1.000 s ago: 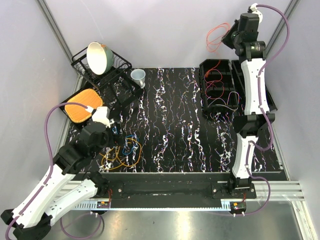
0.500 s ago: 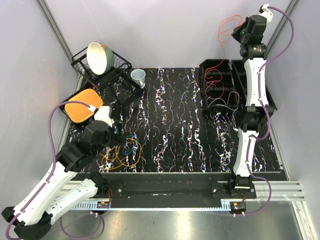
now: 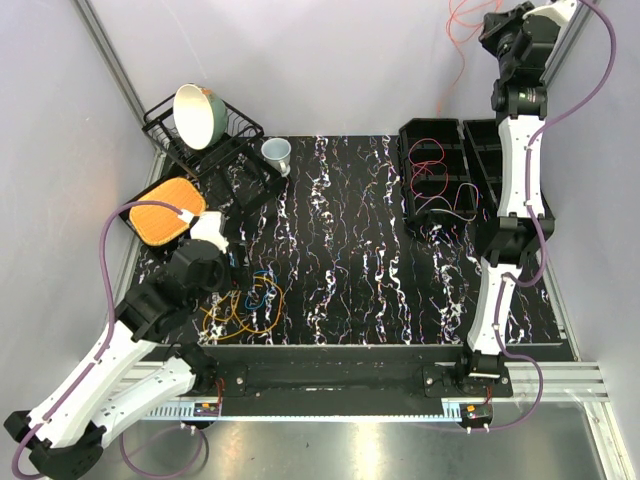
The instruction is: Untangle the cables
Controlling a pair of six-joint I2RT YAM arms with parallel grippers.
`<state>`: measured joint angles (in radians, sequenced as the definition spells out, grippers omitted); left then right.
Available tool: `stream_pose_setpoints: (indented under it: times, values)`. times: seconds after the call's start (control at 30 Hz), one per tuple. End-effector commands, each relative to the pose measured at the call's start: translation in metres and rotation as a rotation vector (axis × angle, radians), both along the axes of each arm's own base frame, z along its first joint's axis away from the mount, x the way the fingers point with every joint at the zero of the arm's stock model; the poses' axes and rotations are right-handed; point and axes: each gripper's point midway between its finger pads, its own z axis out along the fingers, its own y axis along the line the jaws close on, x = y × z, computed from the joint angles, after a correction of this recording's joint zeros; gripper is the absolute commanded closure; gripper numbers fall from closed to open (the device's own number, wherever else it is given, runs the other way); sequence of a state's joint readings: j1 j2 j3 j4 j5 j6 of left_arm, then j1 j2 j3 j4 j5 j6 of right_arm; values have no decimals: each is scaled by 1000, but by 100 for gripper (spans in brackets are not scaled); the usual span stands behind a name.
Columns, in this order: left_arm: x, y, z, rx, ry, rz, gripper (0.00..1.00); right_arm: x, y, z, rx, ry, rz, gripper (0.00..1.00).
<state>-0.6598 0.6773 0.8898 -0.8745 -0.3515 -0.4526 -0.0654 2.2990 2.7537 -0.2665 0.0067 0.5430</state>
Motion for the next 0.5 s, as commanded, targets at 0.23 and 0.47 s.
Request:
stream_pose_setpoints:
  times: [0.23, 0.47]
  values:
    - [9, 4, 6, 6, -33, 46, 11, 36, -15, -26, -103, -81, -78, 100]
    - [9, 4, 5, 13, -26, 51, 11, 81, -32, -144, -119, 108, -128, 100]
